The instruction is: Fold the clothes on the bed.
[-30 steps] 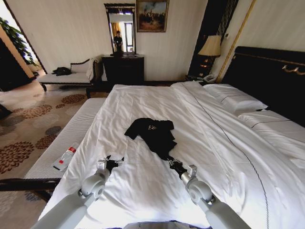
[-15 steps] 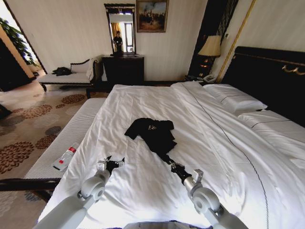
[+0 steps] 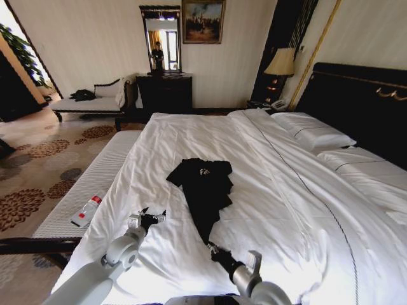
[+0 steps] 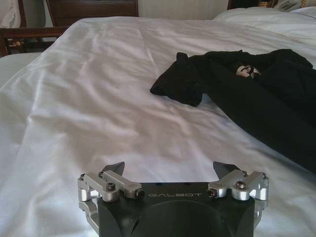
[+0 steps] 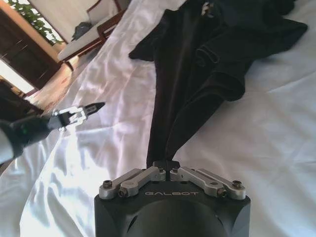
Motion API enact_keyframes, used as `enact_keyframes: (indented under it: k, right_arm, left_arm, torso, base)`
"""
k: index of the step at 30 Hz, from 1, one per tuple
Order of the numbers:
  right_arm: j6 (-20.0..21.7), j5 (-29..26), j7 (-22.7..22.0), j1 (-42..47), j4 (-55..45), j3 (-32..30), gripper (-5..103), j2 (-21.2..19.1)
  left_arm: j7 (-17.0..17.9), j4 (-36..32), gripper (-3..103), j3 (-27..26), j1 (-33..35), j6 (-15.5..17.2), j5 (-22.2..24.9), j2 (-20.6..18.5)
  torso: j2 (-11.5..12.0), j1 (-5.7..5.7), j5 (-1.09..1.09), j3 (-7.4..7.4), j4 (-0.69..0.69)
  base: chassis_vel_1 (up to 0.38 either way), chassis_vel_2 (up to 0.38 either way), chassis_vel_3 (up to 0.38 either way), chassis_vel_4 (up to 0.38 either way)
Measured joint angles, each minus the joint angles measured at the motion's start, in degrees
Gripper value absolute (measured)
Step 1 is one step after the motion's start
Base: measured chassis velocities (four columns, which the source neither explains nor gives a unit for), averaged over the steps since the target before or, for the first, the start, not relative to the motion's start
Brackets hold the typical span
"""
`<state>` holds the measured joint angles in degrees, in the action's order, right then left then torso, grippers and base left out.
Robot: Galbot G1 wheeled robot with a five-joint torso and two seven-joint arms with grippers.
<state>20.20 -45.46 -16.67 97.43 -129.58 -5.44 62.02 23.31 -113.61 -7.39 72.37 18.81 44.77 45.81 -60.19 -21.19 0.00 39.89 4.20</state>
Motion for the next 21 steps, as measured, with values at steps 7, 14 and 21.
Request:
enact_keyframes:
  k: [7,14,21]
  right_arm:
    - [-0.5,0.6,0.4,-5.0,4.0,1.4,0,1.6]
    - [-0.2,5.8,2.0,-0.9,2.5,0.5,16,-0.4]
    - [-2.1,9.3,2.8,5.2,-1.8,-4.5,44,-3.4]
  left_arm:
    - [0.3,-0.4,100,1.5,0.1,0.6,0.0,0.5]
    - [0.3,-0.4,100,1.6,1.0,0.7,-0.2,0.3]
    - [0.2,0.1,100,1.5,0.1,0.7,-0.1,0.4]
  torso:
    - [0.0,-0.01,0.00,0.00,-0.01]
    - [0.0,0.00,0.00,0.00,0.00]
    - [0.0,0.00,0.00,0.00,0.02]
  base:
    - [0.000,0.000,0.000,0.000]
    - [0.000,0.000,0.000,0.000]
    - [0.000,0.000,0.000,0.000]
